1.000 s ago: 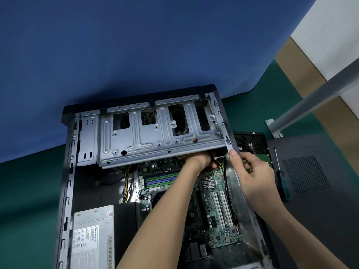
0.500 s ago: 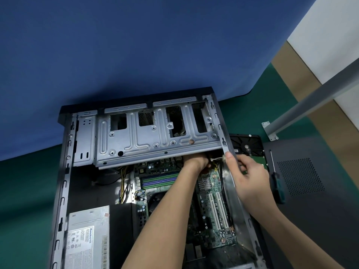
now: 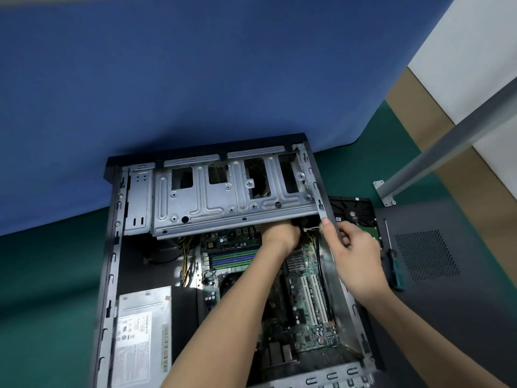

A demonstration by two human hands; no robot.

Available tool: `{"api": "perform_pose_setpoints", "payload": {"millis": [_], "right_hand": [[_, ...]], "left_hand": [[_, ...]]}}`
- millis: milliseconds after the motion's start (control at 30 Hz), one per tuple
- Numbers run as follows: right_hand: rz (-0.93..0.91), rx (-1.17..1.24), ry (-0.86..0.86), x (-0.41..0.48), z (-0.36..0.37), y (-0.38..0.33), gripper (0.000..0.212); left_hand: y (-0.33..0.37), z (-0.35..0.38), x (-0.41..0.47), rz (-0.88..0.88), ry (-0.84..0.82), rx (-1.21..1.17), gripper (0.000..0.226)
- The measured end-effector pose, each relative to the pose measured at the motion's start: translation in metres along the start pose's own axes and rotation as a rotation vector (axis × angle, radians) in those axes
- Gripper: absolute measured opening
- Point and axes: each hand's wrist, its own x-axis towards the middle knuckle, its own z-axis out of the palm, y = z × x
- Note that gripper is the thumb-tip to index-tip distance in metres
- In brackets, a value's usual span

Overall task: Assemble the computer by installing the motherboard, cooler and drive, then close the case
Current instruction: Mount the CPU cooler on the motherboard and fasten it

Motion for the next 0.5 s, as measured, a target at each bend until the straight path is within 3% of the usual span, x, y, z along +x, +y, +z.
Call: {"api": "perform_pose_setpoints", "payload": {"millis": [167,267,333,433,500], "right_hand": [[-0.016,-0.031,0.003,-0.003,-0.001,-0.004,0.052],[-0.011,-0.093,-0.006,-0.005,0.001,-0.006,0.056],[-0.061,-0.173,0.093,-0.009,-0.001,-0.010,0.050],[-0.379,-0.254,0.368,-0.024,0.002,-0.022,0.028],[-0.600,-0.211,0.373,-0.036,0.013,-0.030,0.022]], "left_hand": [[-0.028,-0.021,-0.035,0.243,0.116,0.172,0.033],[-0.052,-0.027,-0.062,0.397,0.073,0.255,0.045],[-0.070,-0.031,-0.080,0.469,0.074,0.271,0.044],[-0.093,-0.037,-0.104,0.441,0.154,0.294,0.037],[-0.102,-0.045,-0.113,0.369,0.236,0.360,0.035]]}}
